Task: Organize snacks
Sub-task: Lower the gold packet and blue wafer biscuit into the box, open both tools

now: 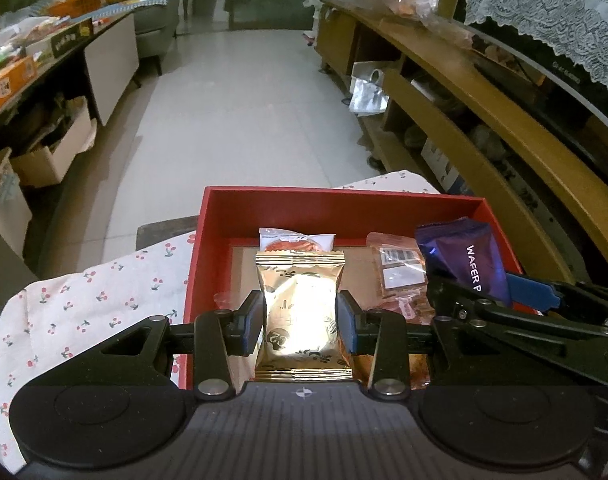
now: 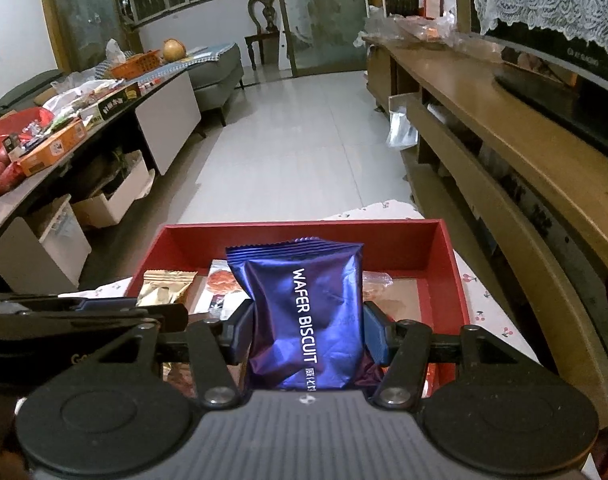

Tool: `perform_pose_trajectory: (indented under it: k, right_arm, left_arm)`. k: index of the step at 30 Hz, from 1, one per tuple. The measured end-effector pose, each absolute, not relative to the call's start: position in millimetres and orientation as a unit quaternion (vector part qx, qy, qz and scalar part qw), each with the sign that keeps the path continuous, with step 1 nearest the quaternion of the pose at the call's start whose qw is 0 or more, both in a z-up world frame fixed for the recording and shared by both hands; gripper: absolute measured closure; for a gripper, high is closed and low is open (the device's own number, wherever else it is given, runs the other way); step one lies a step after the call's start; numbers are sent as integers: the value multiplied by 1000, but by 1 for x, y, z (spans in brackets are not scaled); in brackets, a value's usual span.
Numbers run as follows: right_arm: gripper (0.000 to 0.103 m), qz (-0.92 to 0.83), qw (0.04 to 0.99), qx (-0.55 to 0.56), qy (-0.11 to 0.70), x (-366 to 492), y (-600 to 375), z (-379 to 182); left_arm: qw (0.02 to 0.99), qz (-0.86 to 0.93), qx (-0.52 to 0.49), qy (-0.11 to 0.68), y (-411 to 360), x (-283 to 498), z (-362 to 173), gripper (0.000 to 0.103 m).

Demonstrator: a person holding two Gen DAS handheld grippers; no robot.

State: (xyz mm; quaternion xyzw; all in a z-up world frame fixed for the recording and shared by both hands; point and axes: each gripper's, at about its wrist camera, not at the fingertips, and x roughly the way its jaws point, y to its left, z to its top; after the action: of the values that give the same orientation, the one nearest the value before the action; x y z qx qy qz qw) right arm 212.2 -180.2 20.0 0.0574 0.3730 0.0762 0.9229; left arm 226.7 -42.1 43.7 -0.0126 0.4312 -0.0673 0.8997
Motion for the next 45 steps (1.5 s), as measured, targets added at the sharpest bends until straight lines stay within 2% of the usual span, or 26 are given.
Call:
perform_pose_trajectory:
  k: [18, 24, 31, 45]
  right_arm:
    - [21, 69, 911, 58, 404, 244, -178, -12]
    - [21, 68, 911, 54, 404, 245, -179, -13]
    - [20, 66, 916, 58, 392, 243, -182, -3]
    - [20, 58, 921, 78, 378, 226, -192, 13]
  left_arm:
    - [895, -48, -18, 444, -41, 250, 18, 54]
    - [897, -40, -23, 440, -37, 249, 21, 43]
    - [900, -42, -33, 432, -35, 249, 28, 36]
    - [906, -71, -53, 415, -35, 227, 50, 28]
